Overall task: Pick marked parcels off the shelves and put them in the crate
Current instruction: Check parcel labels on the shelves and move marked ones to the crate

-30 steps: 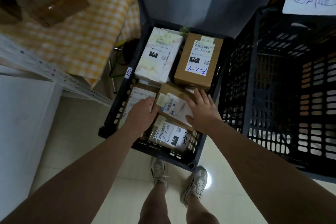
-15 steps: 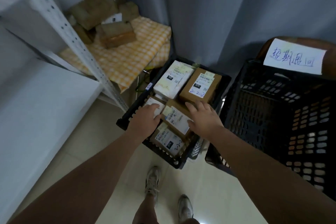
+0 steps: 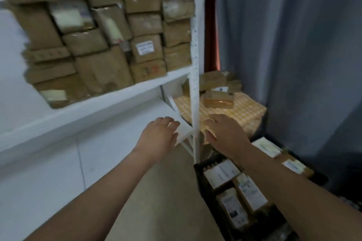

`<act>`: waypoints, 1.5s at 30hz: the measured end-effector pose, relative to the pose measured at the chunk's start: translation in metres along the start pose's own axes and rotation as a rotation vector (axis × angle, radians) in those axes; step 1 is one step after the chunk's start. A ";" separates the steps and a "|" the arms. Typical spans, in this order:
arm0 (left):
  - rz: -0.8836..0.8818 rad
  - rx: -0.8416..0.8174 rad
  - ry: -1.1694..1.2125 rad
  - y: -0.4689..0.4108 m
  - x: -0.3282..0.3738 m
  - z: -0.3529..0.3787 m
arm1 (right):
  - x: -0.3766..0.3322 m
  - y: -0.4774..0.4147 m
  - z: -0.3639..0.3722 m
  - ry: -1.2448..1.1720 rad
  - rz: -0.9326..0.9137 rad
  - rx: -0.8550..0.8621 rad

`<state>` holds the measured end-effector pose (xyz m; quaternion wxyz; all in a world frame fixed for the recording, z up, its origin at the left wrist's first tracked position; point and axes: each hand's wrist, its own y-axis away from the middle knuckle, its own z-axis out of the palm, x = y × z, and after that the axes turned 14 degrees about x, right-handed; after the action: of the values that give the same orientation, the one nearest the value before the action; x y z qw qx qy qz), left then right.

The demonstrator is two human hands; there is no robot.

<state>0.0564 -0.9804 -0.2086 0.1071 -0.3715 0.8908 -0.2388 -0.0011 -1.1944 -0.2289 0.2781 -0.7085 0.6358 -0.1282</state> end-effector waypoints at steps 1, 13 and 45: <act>-0.019 0.029 -0.043 0.005 -0.015 -0.015 | -0.017 -0.015 -0.001 -0.040 -0.036 0.053; -0.283 0.220 -0.281 0.084 -0.183 -0.144 | -0.235 -0.147 0.030 -0.375 -0.284 0.312; -0.321 0.652 0.090 -0.132 -0.325 -0.268 | -0.285 -0.387 -0.062 -0.675 0.092 0.506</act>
<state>0.2667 -0.7365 0.0937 0.1418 -0.4422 0.7019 -0.5401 0.2417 -0.9172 0.0860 0.6411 -0.5910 0.4888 -0.0284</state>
